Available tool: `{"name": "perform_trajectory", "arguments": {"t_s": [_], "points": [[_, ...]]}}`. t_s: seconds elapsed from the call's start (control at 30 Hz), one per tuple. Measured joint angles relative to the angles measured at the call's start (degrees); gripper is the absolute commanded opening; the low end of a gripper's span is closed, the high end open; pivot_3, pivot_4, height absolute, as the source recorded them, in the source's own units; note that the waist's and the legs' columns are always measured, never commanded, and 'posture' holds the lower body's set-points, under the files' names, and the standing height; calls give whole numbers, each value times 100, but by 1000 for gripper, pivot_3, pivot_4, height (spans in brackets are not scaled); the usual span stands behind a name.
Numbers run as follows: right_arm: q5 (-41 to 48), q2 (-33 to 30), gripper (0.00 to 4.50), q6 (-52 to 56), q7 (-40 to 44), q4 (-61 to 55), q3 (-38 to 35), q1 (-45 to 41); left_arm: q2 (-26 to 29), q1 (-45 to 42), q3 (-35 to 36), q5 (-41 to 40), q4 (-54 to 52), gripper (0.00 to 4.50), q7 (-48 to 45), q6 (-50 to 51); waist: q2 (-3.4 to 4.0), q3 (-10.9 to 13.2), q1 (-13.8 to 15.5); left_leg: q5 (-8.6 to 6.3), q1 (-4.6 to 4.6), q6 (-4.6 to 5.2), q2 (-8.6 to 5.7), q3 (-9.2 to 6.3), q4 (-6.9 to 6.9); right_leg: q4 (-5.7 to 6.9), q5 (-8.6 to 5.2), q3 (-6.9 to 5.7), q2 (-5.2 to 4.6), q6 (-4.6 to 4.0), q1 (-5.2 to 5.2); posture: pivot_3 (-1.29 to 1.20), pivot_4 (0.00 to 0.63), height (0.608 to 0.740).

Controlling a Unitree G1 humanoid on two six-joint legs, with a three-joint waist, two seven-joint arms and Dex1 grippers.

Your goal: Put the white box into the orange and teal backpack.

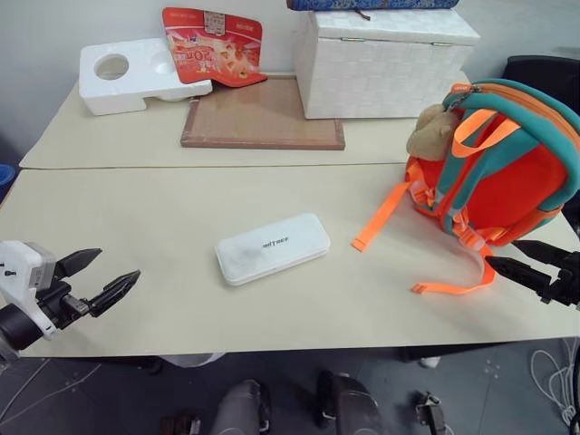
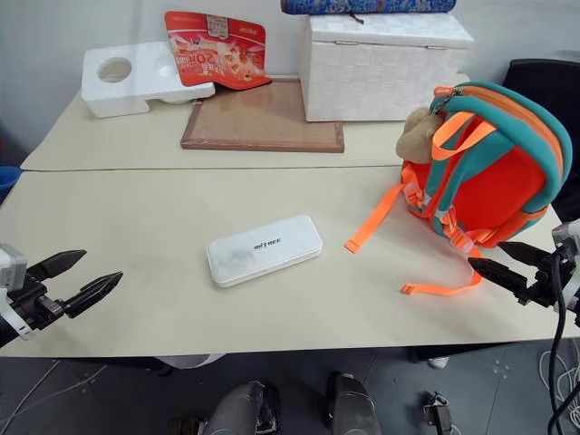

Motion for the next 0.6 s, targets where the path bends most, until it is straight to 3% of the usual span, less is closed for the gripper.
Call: {"name": "perform_trajectory", "arguments": {"t_s": [0.6], "points": [[-90,0,4500,-11,-1,36,3,-145,-45,166,-4,-1,-51,4464,72,89,0,0,-6,0,1,0,1,1,2,3,0,1,2,0,0,0,150,740]]}}
